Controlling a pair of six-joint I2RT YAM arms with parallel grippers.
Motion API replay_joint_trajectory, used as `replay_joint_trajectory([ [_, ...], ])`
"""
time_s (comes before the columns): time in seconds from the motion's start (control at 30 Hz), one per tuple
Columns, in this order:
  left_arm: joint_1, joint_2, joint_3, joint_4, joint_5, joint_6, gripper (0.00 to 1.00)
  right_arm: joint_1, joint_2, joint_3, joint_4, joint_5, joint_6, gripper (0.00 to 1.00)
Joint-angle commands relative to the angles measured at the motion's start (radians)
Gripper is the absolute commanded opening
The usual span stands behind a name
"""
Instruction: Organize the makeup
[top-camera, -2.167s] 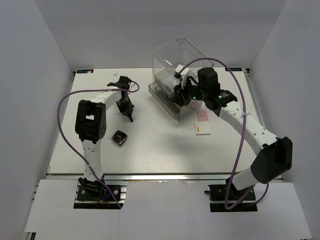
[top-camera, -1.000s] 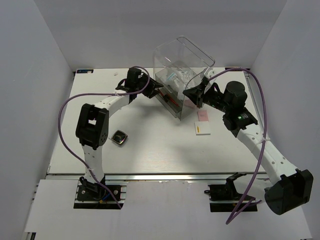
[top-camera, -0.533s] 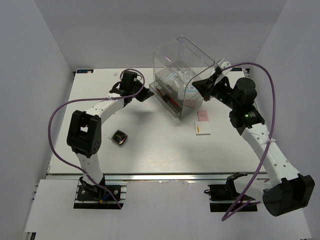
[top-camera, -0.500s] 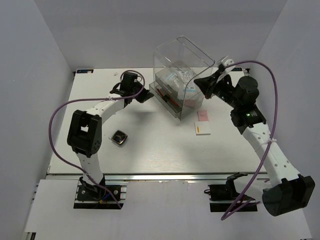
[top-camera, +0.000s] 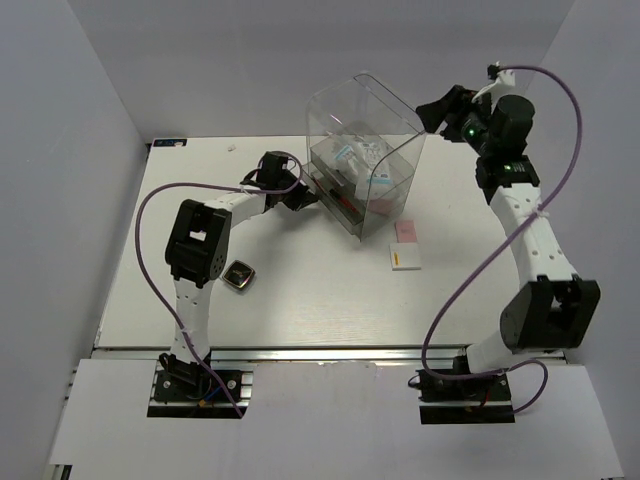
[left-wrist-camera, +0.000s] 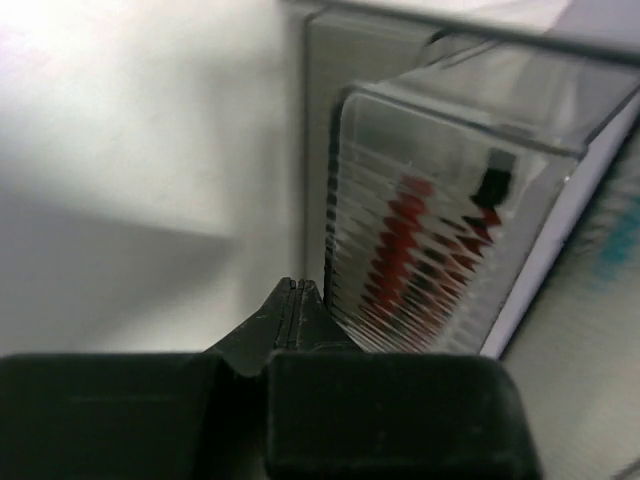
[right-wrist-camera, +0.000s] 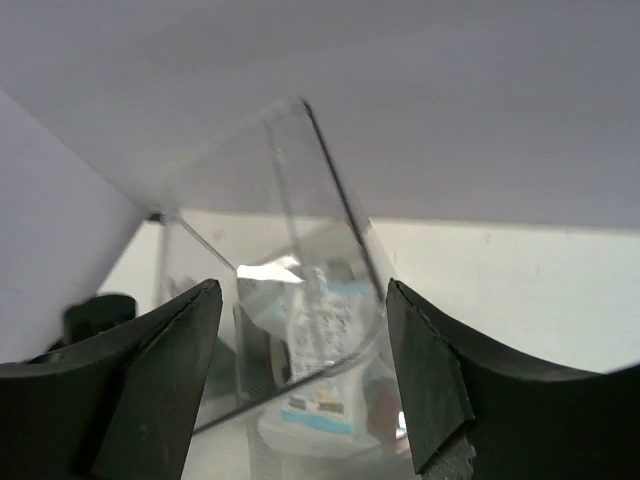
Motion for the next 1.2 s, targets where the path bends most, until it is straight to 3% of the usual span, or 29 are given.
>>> replay_joint_trajectory([
  [0.0,-0.001,-0.009,0.076,0.103,0.049,-0.035,0.00,-0.011,0.095,0.073,-0.099,-0.045,0.040,0.72],
  [0.07,-0.001,-0.003,0.066,0.161,0.070,-0.067,0.00,-0.013,0.155,0.106,-0.116,-0.071,0.032,0.69],
  [0.3,-0.002,0.048,0.067,0.321,0.126,-0.150,0.00,-0.011,0.203,0.092,-0.163,-0.172,0.023,0.43],
  [0.57,-0.001,0.033,0.050,0.313,0.112,-0.141,0.02,-0.022,0.157,0.044,-0.146,-0.166,-0.002,0.56],
  [0.63,0.001,0.002,-0.003,0.307,0.060,-0.128,0.06,-0.031,0.157,0.046,-0.146,-0.166,-0.002,0.57],
  [0.77,0.001,-0.036,-0.066,0.322,0.029,-0.127,0.25,-0.048,0.158,0.041,-0.146,-0.172,0.003,0.59],
  [0.97,-0.003,0.020,-0.042,0.365,0.092,-0.151,0.32,-0.051,0.169,0.044,-0.157,-0.175,-0.002,0.60],
  [1.03,-0.004,0.037,-0.031,0.377,0.107,-0.148,0.40,-0.051,0.170,0.043,-0.159,-0.174,-0.002,0.60],
  [1.17,-0.004,0.062,-0.004,0.387,0.127,-0.148,0.42,-0.051,0.171,0.034,-0.160,-0.171,0.002,0.60],
])
